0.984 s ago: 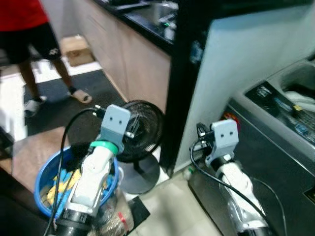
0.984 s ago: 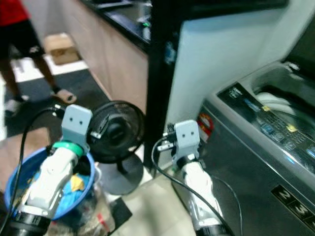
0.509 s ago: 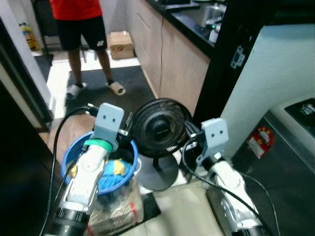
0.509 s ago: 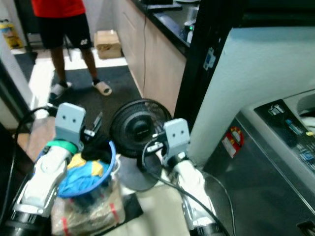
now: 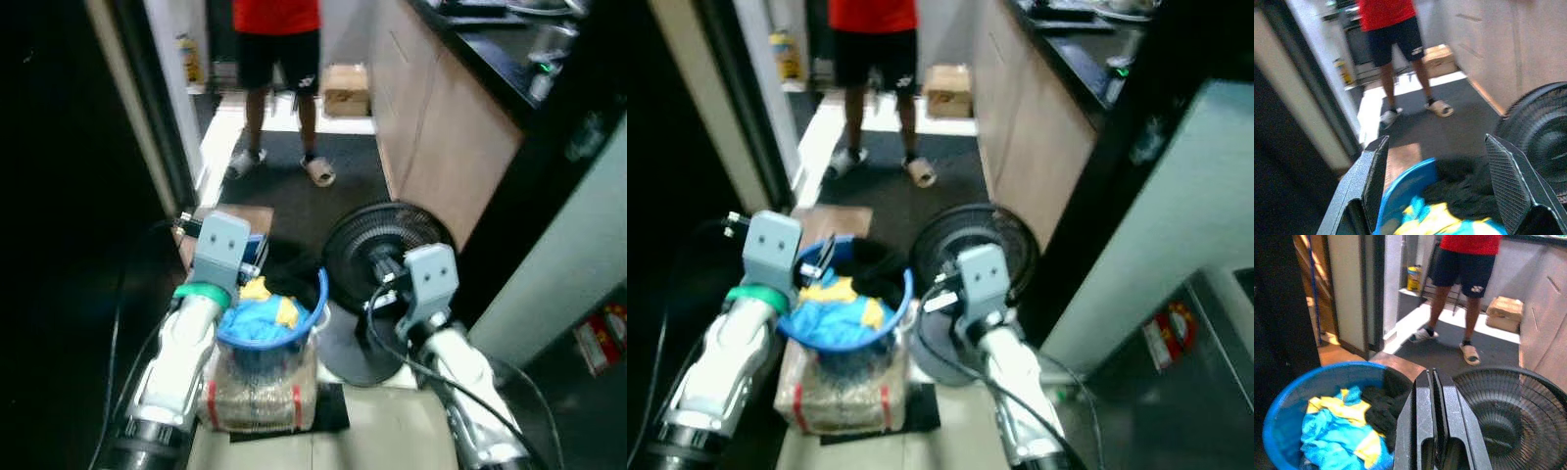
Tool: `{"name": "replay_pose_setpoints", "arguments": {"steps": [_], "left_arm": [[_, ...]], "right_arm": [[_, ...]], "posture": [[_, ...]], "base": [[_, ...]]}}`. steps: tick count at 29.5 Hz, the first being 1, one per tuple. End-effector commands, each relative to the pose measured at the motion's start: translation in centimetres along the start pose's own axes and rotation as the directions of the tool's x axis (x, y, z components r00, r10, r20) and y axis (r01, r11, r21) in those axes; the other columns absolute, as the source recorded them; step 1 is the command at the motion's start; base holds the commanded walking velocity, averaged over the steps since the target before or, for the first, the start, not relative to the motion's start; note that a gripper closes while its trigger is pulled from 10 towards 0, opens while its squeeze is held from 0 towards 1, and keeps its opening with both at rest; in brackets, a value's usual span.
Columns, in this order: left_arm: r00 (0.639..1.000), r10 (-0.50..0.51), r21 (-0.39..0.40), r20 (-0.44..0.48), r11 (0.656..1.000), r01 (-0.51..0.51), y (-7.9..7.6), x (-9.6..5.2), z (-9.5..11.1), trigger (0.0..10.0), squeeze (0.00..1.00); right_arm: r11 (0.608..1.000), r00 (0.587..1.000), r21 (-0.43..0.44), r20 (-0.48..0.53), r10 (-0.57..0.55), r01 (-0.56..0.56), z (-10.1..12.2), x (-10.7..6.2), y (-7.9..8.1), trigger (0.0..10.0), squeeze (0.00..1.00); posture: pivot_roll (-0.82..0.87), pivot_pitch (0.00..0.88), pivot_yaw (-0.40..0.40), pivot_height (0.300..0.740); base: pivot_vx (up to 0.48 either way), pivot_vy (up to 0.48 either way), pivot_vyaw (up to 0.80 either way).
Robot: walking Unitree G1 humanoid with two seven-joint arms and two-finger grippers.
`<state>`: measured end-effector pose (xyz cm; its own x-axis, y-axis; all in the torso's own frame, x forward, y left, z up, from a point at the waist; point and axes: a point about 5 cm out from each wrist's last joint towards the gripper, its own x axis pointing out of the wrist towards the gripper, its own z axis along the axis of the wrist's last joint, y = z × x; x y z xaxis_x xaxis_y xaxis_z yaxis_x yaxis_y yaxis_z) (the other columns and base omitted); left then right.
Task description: Clothes washing
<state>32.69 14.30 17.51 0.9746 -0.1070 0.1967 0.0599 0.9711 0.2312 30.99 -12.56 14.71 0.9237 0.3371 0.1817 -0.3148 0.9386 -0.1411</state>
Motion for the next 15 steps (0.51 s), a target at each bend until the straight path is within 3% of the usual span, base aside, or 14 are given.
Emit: {"name": "replay_pose_setpoints", "arguments": {"steps": [1,13,15], "left_arm": [[0.999,0.004,-0.013,-0.04,1.0,-0.005,-0.11,-0.24,-0.82,10.0,0.0],[0.999,0.009,-0.015,-0.042,1.0,-0.009,-0.16,-0.19,-0.91,10.0,0.0],[0.999,0.009,-0.016,-0.042,1.0,-0.01,-0.18,-0.18,-0.89,10.0,0.0]], "right_arm": [[1.0,1.0,0.017,-0.013,0.011,-0.011,-0.33,-0.15,0.39,10.0,0.0],[1.0,1.0,0.01,-0.012,-0.007,0.007,-0.32,-0.1,0.19,10.0,0.0],[0.999,0.999,0.009,-0.016,-0.039,0.039,-0.36,-0.05,-0.09,10.0,0.0]], "posture": [[0.07,0.024,0.011,0.74],[0.07,0.022,0.011,0.74],[0.07,0.022,0.011,0.74]], "base": [[0.0,0.0,0.77],[0.0,0.0,0.77],[0.0,0.0,0.0]]}}
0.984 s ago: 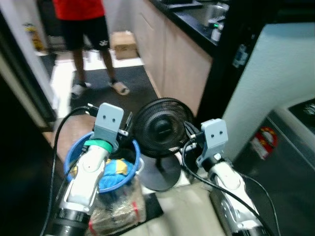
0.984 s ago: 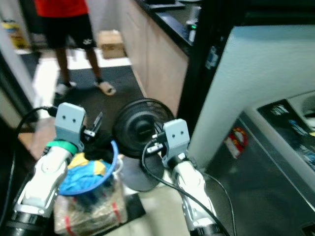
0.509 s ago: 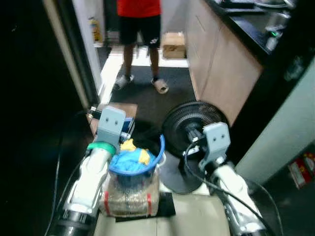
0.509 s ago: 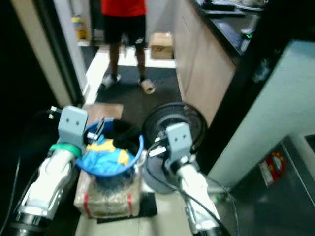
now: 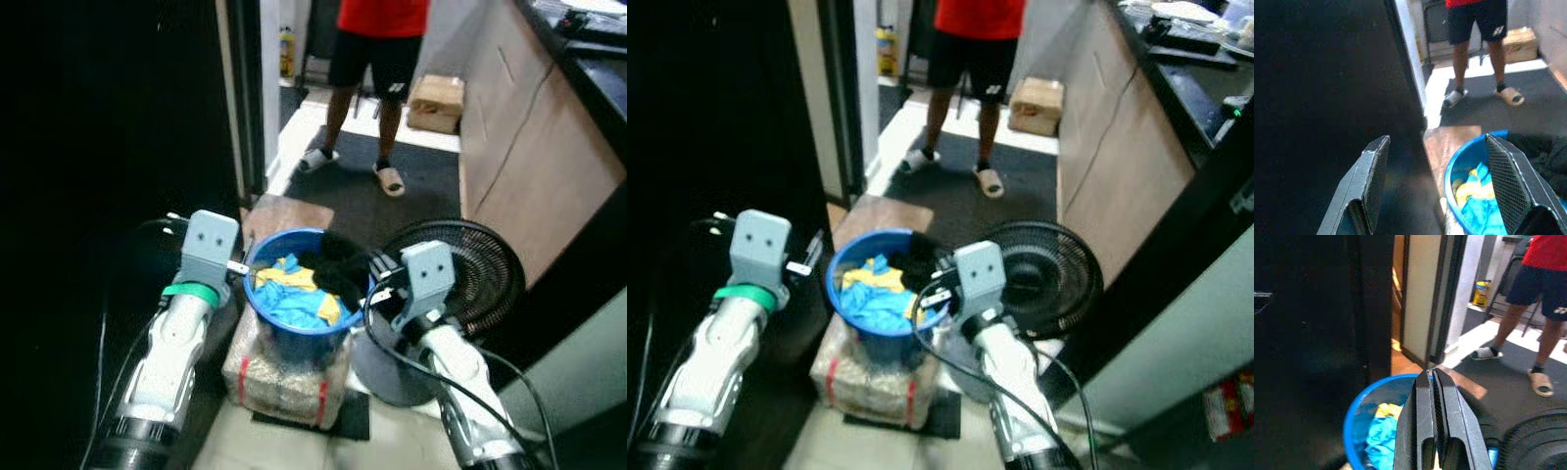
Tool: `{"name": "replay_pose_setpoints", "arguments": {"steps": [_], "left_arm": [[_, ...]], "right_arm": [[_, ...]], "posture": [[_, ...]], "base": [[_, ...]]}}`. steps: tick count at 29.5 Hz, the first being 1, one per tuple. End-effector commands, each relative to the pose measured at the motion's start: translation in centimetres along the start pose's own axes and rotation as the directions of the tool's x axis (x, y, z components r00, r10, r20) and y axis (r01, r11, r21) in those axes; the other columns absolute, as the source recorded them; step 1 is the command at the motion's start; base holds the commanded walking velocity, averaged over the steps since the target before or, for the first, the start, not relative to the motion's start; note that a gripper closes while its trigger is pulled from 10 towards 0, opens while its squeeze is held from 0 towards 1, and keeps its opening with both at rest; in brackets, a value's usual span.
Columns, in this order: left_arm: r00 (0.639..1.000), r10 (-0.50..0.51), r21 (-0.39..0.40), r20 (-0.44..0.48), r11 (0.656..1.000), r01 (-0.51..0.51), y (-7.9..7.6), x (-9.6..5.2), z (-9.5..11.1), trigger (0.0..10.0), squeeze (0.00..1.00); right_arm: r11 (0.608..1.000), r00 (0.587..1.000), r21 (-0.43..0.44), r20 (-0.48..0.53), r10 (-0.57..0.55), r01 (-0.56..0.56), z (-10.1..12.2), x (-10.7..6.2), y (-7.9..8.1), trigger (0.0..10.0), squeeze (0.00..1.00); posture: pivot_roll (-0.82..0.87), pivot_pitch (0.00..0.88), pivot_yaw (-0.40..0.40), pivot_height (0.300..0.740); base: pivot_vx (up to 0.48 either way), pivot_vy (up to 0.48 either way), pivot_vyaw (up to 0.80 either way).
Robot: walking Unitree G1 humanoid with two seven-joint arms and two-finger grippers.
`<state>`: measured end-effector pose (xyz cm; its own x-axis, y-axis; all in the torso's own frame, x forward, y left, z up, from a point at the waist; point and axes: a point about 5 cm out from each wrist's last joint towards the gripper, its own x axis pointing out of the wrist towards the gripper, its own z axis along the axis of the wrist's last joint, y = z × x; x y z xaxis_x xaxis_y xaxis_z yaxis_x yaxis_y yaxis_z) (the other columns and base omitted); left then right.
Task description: Clothes washing
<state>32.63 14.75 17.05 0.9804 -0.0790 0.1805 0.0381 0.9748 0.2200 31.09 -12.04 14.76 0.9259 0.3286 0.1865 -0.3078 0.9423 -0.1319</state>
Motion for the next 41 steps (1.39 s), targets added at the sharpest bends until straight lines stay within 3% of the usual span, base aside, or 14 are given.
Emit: {"name": "replay_pose_setpoints", "arguments": {"steps": [1,12,29,41], "left_arm": [[1.0,-0.016,-0.009,-0.018,1.0,0.016,-0.53,0.02,-0.35,10.0,0.0],[1.0,-0.024,-0.015,-0.009,1.0,0.023,-0.79,0.12,-0.2,10.0,0.0],[1.0,-0.023,-0.026,-0.009,0.999,0.023,-0.89,0.16,-0.15,10.0,0.0],[1.0,-0.024,-0.008,0.011,1.0,0.024,-0.78,0.31,0.04,10.0,0.0]], "right_arm": [[0.998,0.998,0.006,-0.019,-0.055,0.055,-0.42,-0.28,-0.77,10.0,0.0],[0.997,0.997,0.017,-0.011,-0.075,0.075,-0.38,-0.33,-1.09,10.0,0.0],[0.997,0.997,0.012,-0.011,-0.073,0.073,-0.4,-0.15,-1.11,10.0,0.0],[0.997,0.997,0.005,-0.012,-0.074,0.074,-0.44,-0.16,-1.29,10.0,0.0]], "posture": [[0.07,0.021,0.012,0.74],[0.07,0.021,0.012,0.74],[0.07,0.017,0.01,0.74],[0.06,0.015,0.009,0.74]], "base": [[0.0,0.0,0.0],[0.0,0.0,0.0],[-0.419,0.0,0.0],[0.161,0.0,0.0]]}}
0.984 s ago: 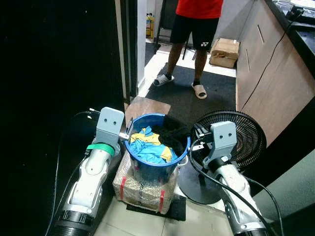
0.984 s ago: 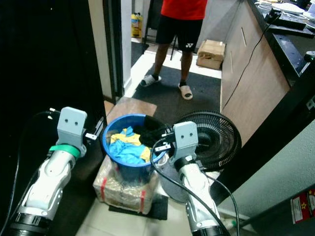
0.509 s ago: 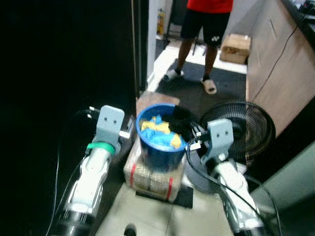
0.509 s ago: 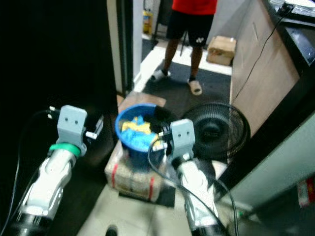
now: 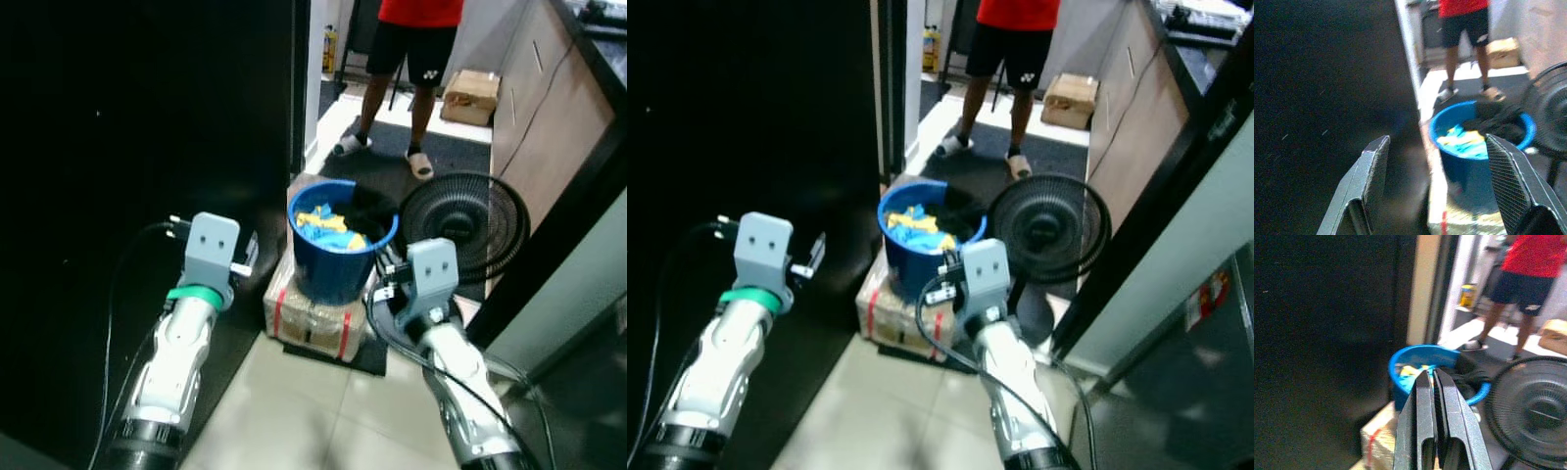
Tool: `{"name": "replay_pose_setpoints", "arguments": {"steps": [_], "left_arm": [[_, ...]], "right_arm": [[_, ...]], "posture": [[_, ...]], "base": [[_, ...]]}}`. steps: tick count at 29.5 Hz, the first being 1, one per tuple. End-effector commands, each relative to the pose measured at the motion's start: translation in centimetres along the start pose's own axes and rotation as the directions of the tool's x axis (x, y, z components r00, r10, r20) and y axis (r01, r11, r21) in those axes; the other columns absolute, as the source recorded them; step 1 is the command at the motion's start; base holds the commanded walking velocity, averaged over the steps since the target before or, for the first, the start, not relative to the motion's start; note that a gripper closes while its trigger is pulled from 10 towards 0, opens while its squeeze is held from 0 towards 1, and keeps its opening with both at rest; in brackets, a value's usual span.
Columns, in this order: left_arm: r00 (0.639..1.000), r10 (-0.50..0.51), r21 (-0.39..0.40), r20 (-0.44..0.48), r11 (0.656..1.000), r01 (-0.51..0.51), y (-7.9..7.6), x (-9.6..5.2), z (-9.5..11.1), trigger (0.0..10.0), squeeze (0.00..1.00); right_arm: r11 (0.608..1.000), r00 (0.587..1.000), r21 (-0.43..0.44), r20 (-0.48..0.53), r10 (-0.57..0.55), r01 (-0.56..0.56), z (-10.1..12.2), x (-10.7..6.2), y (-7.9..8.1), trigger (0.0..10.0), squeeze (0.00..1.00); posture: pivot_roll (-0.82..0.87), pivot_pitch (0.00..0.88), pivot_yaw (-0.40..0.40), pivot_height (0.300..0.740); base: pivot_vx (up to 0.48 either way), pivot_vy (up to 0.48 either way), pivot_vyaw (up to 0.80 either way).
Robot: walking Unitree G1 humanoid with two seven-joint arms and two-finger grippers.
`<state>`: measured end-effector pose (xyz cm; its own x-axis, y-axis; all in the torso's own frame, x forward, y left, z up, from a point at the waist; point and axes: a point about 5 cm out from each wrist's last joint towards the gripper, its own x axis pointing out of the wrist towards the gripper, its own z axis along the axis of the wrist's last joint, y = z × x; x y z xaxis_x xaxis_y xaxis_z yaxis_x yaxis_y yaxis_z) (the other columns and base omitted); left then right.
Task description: Clothes washing
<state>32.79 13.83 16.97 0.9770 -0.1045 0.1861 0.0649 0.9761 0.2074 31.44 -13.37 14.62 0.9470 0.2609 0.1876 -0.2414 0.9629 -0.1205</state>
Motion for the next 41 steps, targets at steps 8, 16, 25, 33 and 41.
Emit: {"name": "replay_pose_setpoints", "arguments": {"steps": [8,16,25,33,41], "left_arm": [[1.0,0.003,0.008,-0.001,1.0,-0.003,0.17,0.09,-0.07,10.0,0.0],[1.0,0.008,0.009,-0.003,1.0,-0.008,0.26,0.05,-0.11,10.0,0.0],[1.0,0.009,0.011,-0.005,1.0,-0.009,0.26,0.05,-0.16,10.0,0.0],[1.0,0.011,0.011,-0.007,1.0,-0.011,0.26,0.1,-0.2,10.0,0.0],[1.0,0.013,0.01,-0.008,1.0,-0.013,0.26,0.11,-0.2,10.0,0.0]], "right_arm": [[1.0,1.0,0.007,-0.004,-0.004,0.004,-0.16,0.01,0.0,10.0,0.0],[1.0,1.0,0.008,-0.005,-0.004,0.004,-0.24,-0.03,0.06,10.0,0.0],[1.0,1.0,0.006,-0.009,-0.003,0.003,-0.35,-0.14,0.09,10.0,0.0],[1.0,1.0,0.004,-0.013,-0.002,0.002,-0.45,-0.13,0.12,10.0,0.0],[1.0,1.0,0.006,-0.012,-0.001,0.001,-0.49,-0.13,0.17,10.0,0.0]], "posture": [[0.06,0.019,0.008,0.74],[0.07,0.021,0.008,0.74],[0.06,0.022,0.009,0.74],[0.06,0.023,0.009,0.74],[0.06,0.022,0.009,0.74]], "base": [[0.48,0.0,0.0],[0.373,0.0,0.0],[0.323,0.0,0.0],[0.334,0.0,0.0],[0.279,0.0,0.0]]}}
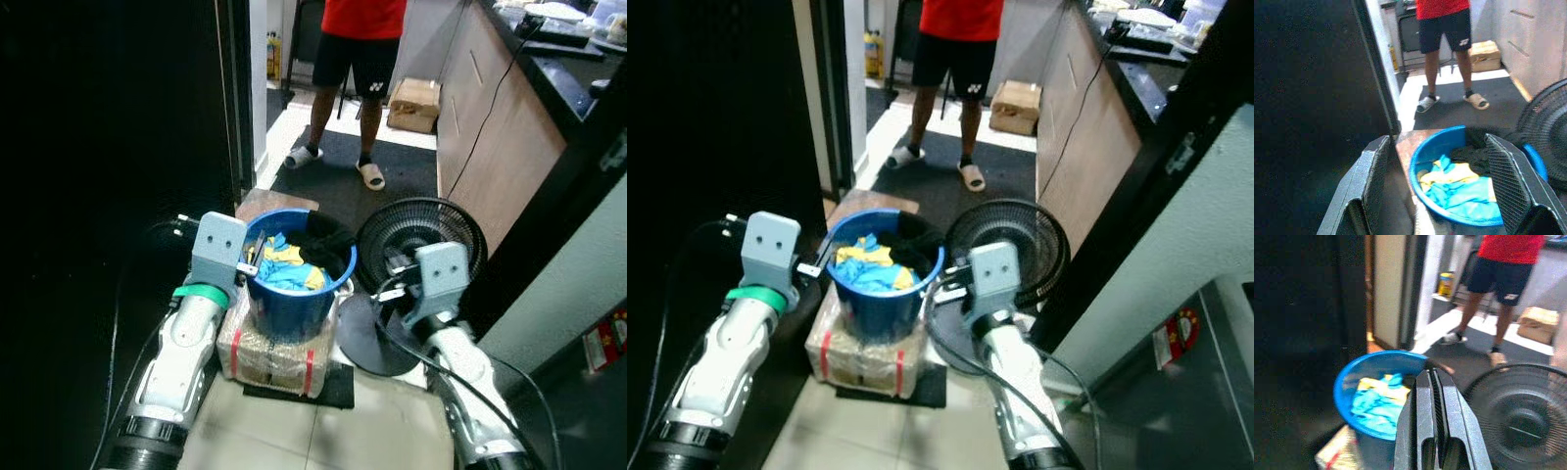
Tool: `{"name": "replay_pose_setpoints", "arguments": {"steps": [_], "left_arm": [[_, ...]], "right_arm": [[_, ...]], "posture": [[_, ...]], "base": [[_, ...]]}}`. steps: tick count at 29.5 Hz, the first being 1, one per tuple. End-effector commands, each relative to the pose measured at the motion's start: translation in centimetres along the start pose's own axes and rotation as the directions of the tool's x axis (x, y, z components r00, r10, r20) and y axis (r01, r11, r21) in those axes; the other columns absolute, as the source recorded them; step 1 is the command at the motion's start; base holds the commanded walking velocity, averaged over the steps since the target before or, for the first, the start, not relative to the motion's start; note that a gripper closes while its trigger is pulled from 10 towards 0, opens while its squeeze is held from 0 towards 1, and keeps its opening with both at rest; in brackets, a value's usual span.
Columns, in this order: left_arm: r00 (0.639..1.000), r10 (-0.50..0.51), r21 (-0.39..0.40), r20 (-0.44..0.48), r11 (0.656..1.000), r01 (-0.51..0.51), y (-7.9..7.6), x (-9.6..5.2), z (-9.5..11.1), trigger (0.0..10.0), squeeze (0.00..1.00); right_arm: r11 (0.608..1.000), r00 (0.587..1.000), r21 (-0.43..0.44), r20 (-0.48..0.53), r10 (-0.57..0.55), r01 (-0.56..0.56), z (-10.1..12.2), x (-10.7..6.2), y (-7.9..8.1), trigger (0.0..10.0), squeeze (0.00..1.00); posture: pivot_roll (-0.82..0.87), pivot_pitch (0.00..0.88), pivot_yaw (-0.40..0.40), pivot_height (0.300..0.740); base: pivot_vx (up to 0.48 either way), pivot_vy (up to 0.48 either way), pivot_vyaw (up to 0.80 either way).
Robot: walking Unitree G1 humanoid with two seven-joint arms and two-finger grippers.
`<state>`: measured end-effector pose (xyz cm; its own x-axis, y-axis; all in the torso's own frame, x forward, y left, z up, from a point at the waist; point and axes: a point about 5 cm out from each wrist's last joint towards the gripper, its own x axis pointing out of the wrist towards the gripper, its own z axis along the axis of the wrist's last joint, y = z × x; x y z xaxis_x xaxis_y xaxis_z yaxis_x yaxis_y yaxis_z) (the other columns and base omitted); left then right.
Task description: Clothes washing
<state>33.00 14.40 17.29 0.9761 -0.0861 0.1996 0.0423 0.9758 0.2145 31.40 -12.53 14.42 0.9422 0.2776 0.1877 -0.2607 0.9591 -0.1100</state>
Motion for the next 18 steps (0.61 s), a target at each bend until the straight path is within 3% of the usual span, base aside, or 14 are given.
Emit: {"name": "replay_pose_setpoints", "arguments": {"steps": [1,9,18], "left_arm": [[1.0,-0.008,-0.001,-0.017,1.0,0.008,-0.38,-0.11,-0.35,10.0,0.0],[1.0,0.0,0.001,-0.02,1.0,0.0,-0.19,-0.14,-0.45,10.0,0.0],[1.0,0.006,0.004,-0.027,1.0,-0.006,-0.09,-0.15,-0.61,10.0,0.0]], "right_arm": [[1.0,1.0,-0.008,-0.014,-0.018,0.018,-0.34,-0.29,-0.67,10.0,0.0],[1.0,1.0,-0.007,-0.016,-0.019,0.019,-0.39,-0.38,-0.61,10.0,0.0],[1.0,1.0,-0.007,-0.015,-0.018,0.018,-0.39,-0.35,-0.62,10.0,0.0]], "posture": [[0.06,0.022,0.009,0.74],[0.07,0.025,0.01,0.74],[0.07,0.025,0.009,0.74]], "base": [[0.375,0.0,0.0],[0.312,0.0,0.0],[0.472,0.0,0.0]]}}
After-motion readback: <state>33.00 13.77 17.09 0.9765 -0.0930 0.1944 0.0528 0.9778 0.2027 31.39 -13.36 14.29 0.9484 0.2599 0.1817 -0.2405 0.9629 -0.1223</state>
